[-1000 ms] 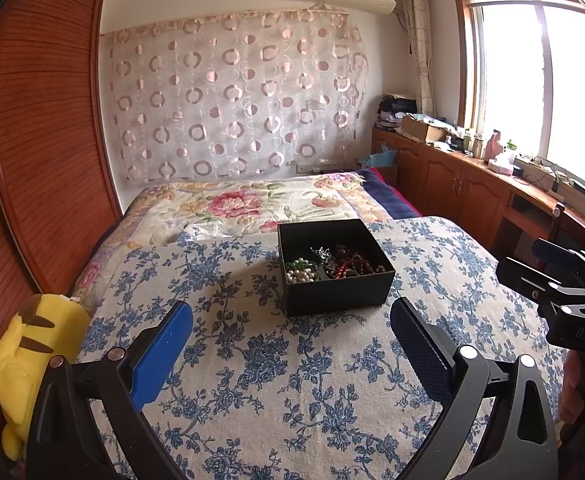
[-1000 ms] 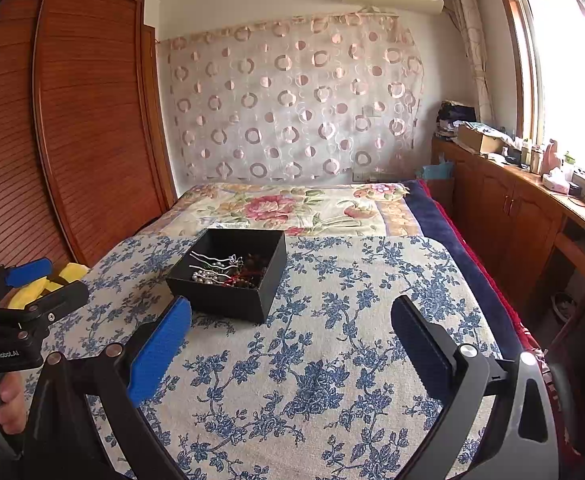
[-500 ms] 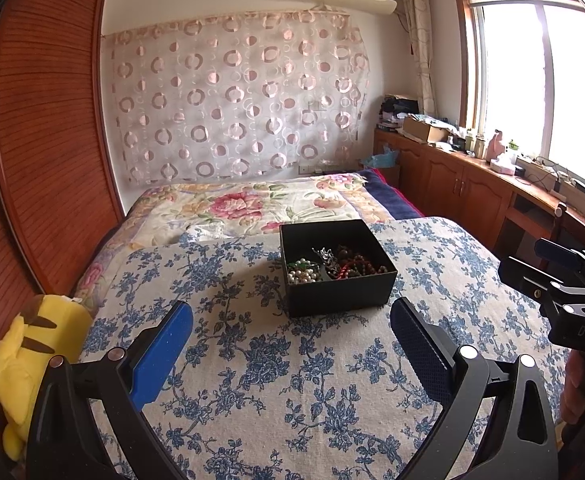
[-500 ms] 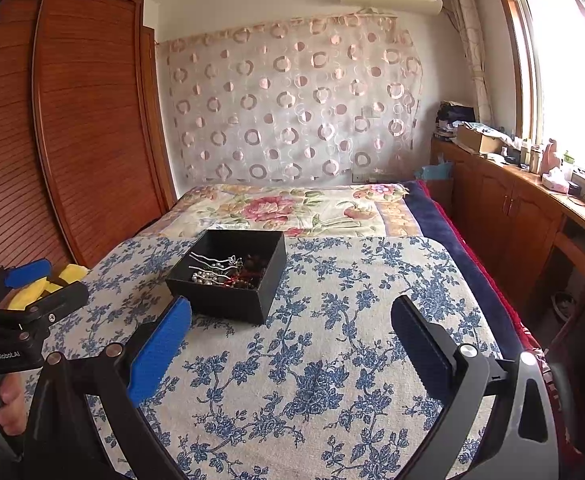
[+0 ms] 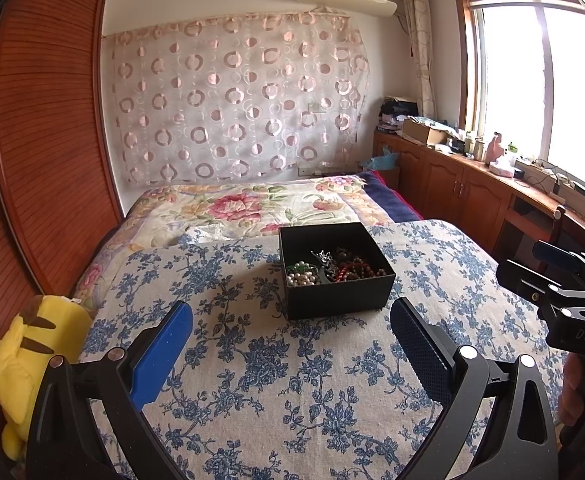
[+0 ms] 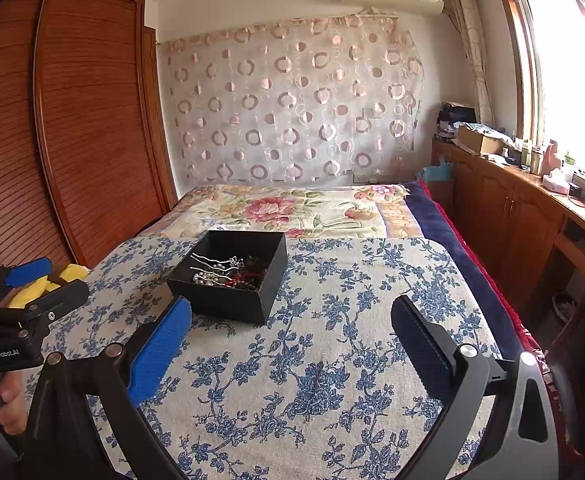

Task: Organize jewelry

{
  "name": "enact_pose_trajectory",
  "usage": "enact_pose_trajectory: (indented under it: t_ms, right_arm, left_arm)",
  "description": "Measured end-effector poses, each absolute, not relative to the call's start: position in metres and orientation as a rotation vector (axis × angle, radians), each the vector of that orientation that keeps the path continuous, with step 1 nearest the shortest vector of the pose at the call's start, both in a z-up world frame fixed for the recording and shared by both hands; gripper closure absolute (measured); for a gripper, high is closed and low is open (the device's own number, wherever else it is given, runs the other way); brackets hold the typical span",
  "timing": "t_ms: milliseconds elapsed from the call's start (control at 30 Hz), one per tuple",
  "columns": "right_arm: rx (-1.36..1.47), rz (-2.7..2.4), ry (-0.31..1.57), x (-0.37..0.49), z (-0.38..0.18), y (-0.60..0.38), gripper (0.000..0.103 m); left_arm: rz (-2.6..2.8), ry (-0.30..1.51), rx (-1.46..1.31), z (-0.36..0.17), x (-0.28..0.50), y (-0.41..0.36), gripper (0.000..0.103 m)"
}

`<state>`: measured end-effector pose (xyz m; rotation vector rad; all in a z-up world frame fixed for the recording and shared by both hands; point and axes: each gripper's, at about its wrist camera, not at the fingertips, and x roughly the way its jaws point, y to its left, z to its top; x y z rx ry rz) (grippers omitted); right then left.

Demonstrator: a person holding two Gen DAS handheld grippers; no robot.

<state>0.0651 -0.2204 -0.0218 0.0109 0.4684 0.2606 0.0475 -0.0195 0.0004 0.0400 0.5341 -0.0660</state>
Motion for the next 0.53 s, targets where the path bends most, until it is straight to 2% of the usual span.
enact_pose_trajectory:
  t_ms: [533]
  right_arm:
    - [0.014, 0.264, 0.462, 0.0657, -0.0217, -0.2196, 0.002]
  left_arm:
    - [-0.071, 0.529, 0.039, 0.004, 0.0469, -0.0211, 0.007]
